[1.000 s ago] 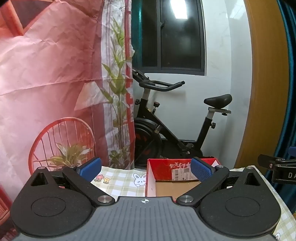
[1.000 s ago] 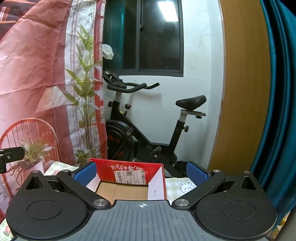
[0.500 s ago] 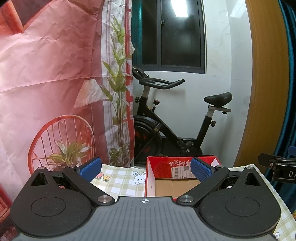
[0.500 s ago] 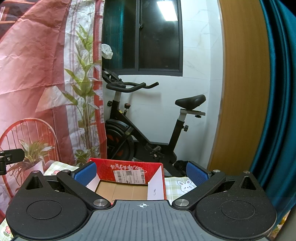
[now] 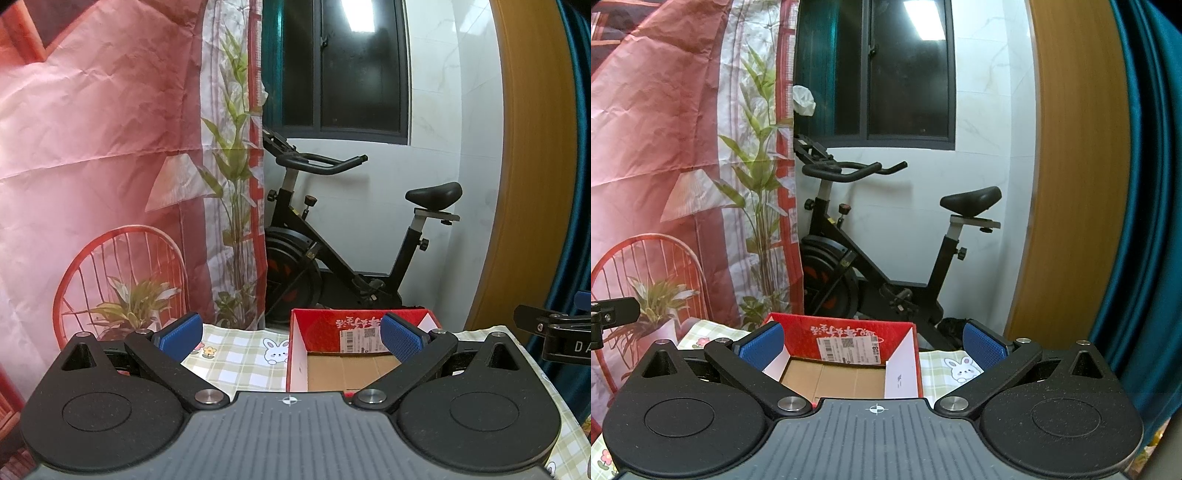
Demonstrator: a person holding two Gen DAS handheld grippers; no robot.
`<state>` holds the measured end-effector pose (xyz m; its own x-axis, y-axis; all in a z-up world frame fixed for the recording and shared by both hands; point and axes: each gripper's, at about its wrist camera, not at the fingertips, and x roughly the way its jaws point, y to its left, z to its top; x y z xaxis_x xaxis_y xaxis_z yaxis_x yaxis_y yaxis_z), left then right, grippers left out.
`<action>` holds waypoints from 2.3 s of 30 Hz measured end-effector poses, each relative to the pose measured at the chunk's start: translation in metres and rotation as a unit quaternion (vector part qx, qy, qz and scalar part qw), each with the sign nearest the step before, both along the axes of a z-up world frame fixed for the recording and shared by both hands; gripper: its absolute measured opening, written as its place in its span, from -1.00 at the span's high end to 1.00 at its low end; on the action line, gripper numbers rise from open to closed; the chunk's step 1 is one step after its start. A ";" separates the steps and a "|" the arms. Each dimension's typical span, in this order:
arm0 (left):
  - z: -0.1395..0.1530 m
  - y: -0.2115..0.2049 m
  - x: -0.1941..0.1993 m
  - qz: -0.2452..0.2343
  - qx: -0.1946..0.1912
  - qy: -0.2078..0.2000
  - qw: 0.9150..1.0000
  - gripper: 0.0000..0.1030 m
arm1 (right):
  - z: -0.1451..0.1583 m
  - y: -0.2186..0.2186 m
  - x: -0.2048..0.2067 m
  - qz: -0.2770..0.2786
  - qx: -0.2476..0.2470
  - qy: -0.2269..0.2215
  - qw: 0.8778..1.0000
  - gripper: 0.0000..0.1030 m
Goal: Organize soft objects
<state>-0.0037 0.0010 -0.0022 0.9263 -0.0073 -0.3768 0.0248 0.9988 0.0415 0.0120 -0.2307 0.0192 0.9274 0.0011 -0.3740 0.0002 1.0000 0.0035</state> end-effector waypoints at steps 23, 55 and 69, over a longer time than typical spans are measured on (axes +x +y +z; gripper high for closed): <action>-0.001 0.000 0.001 -0.002 -0.003 0.003 1.000 -1.00 | 0.000 0.000 0.000 -0.001 0.000 0.001 1.000 -0.99; -0.029 0.014 0.008 -0.006 -0.080 -0.014 0.997 -1.00 | -0.044 -0.003 0.003 0.039 0.012 0.012 0.999 -0.99; -0.096 0.024 0.042 -0.009 -0.035 0.084 0.996 -1.00 | -0.124 -0.005 0.016 0.049 0.031 0.100 0.993 -0.99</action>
<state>0.0385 0.0253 -0.0982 0.8498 -0.0542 -0.5243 0.0426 0.9985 -0.0341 0.0284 -0.2357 -0.1045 0.8291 0.1156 -0.5470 -0.0895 0.9932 0.0741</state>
